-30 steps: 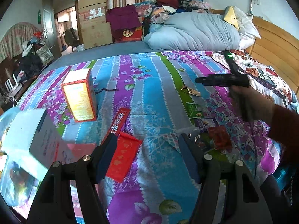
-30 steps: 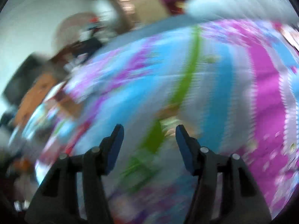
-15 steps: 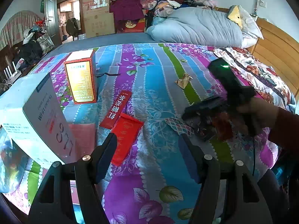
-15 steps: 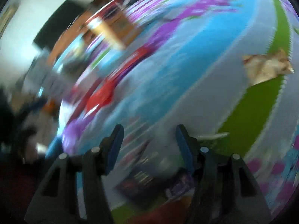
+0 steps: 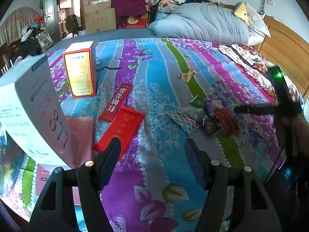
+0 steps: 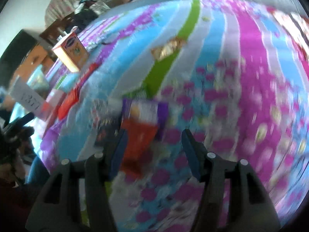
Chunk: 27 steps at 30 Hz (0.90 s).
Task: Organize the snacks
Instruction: 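Lower the right tool and grasp the red wrapped packet, then grasp the dark blue packet with the left tool while the right tool holds the red packet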
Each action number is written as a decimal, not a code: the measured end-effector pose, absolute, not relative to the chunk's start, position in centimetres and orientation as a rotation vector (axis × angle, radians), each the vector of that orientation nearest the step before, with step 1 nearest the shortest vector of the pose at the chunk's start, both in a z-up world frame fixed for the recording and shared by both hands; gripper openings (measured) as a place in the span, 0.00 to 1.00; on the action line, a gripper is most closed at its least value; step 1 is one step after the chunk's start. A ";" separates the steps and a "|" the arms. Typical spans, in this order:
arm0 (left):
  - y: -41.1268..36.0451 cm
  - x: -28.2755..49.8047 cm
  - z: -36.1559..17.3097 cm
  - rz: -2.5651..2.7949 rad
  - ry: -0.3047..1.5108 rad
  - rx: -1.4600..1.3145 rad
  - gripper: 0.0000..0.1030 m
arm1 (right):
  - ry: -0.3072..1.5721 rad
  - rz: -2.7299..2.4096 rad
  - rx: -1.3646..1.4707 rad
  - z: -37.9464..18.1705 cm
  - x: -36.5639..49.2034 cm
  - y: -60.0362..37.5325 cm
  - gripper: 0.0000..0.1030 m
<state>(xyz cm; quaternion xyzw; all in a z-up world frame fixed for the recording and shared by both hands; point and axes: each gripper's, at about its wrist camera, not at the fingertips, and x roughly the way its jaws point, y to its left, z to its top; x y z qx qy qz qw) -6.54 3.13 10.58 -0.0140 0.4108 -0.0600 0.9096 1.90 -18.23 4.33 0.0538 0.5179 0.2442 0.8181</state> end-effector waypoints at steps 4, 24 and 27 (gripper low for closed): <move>2.6 -6.1 10.1 -0.126 0.862 -0.033 0.67 | 1.087 0.476 0.118 4.0 -0.2 -15.9 0.58; -3.0 -2.2 7.6 -0.344 0.949 -0.123 0.56 | 0.910 0.347 0.022 7.4 -2.3 -16.6 0.41; -4.8 -0.3 6.2 -0.421 0.999 -0.186 0.49 | 0.916 0.344 0.058 7.4 -2.6 -18.0 0.42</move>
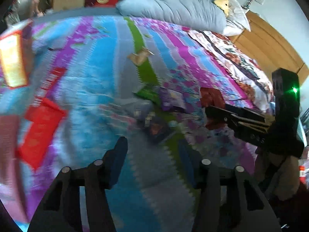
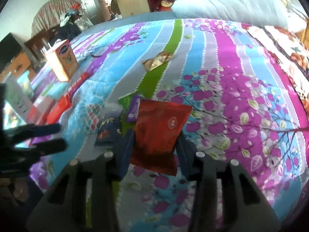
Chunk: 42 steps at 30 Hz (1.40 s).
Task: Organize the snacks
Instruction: 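Grasp the dark blue packet with the left tool while the right tool holds the red packet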
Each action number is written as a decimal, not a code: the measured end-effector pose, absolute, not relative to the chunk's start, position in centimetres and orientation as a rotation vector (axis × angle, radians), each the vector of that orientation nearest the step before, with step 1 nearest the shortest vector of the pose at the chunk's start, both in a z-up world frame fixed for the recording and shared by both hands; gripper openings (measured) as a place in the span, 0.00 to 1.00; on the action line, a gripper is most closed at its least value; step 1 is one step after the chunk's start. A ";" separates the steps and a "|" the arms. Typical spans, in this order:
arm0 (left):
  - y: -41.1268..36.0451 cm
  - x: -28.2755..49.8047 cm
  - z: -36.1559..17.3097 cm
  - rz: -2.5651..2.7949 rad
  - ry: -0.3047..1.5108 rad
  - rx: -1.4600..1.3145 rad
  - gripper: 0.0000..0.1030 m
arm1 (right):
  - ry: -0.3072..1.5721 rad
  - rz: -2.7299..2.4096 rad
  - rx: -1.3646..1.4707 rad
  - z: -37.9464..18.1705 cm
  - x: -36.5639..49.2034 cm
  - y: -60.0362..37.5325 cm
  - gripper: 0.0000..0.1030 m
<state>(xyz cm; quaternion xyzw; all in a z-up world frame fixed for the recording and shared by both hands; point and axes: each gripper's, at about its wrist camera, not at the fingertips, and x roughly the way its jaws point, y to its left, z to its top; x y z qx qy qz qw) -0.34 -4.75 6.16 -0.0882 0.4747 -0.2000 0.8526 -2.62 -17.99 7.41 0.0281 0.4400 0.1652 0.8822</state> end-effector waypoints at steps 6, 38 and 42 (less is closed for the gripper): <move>-6.9 2.6 4.0 -0.406 1.057 -0.212 0.49 | 0.937 0.338 0.104 6.4 -2.8 -19.2 0.42; -7.4 7.7 1.9 -0.196 1.065 -0.243 0.39 | 0.948 0.363 0.191 5.2 -2.1 -20.0 0.42; -7.1 7.4 2.0 -0.184 1.057 -0.212 0.26 | 0.939 0.365 0.187 5.3 -2.0 -19.9 0.42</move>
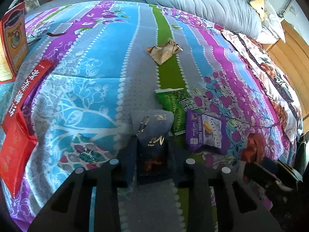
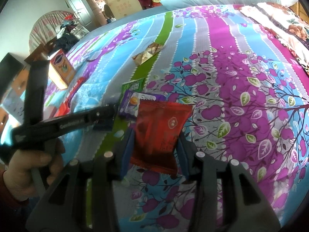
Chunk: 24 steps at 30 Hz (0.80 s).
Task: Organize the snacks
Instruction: 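Grasp the dark blue packet with the left tool while the right tool holds the red packet, then carry both held packets over the clear basin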
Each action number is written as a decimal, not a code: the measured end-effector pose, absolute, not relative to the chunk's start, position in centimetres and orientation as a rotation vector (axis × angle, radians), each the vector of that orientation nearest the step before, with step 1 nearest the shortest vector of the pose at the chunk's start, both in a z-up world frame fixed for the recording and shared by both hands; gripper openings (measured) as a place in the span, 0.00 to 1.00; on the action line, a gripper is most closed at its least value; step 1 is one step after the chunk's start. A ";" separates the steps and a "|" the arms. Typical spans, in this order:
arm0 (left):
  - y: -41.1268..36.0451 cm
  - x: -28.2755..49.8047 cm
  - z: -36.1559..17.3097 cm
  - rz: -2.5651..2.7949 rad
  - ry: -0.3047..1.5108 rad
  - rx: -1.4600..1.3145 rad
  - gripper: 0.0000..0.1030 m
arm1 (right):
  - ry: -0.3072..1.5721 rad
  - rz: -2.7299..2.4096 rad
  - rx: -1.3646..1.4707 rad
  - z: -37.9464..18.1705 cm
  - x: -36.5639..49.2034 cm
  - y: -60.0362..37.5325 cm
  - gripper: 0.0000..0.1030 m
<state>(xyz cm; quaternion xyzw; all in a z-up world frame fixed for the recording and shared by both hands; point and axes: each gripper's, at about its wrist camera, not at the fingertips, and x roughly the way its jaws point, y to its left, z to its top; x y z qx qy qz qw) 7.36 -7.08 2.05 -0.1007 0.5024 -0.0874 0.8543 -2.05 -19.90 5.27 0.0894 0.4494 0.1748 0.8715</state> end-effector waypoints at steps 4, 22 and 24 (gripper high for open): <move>-6.4 6.3 3.7 -0.191 1.011 -0.194 0.25 | 0.901 0.365 0.174 6.4 -2.3 -19.6 0.41; 1.4 -0.6 19.3 -0.184 0.687 -0.235 0.25 | 0.705 0.456 0.052 16.9 -2.2 -13.2 0.41; 3.4 -1.6 20.9 -0.157 0.651 -0.243 0.25 | 0.673 0.486 0.034 18.6 -2.1 -11.6 0.41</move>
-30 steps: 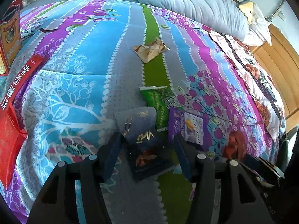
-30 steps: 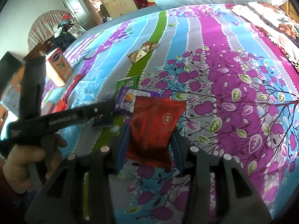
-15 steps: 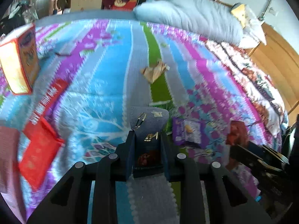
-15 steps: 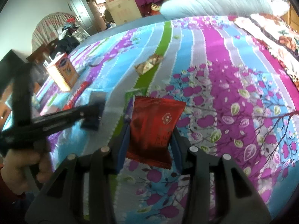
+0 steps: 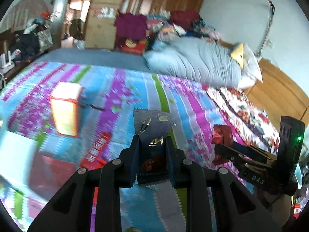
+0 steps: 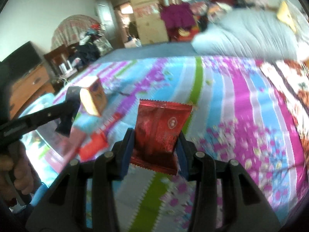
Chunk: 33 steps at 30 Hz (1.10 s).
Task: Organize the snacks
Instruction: 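Carry both held packets over the clear basin, then open both tools to drop the packets into the basin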
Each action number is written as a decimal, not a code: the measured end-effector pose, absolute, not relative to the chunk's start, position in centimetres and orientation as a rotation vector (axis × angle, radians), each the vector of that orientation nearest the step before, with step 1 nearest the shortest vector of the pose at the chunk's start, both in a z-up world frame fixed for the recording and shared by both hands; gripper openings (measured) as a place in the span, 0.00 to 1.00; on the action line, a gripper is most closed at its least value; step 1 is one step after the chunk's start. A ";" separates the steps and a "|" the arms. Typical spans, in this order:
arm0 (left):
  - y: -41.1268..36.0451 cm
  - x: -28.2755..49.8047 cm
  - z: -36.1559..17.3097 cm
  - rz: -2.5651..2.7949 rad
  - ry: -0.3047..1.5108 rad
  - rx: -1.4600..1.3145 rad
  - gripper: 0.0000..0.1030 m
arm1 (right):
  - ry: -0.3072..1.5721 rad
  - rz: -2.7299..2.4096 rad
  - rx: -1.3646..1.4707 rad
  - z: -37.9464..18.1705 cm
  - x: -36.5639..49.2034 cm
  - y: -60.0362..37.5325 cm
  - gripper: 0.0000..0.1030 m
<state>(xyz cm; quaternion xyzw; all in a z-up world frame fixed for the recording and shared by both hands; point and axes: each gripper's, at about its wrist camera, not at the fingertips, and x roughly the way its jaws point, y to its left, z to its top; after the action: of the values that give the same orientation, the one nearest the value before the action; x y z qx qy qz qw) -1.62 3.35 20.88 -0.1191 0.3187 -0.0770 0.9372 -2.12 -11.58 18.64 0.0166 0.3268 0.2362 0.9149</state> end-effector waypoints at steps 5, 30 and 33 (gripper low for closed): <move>10.2 -4.6 24.3 -0.029 0.571 -0.280 0.25 | 0.589 0.604 -0.027 23.2 -2.5 -5.3 0.41; 45.5 -17.7 22.8 0.535 0.506 -0.553 0.25 | 0.698 1.178 -0.134 27.8 -4.5 28.1 0.41; 45.8 -17.7 22.3 0.523 0.510 -0.553 0.25 | 0.719 1.187 -0.155 27.4 -4.5 29.9 0.41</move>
<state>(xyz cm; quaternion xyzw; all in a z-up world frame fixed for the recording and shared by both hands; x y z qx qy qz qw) -17.70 45.79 22.31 -0.2671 0.2463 0.2525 0.8968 -4.46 29.89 27.36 -0.0714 0.3309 0.5465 0.7660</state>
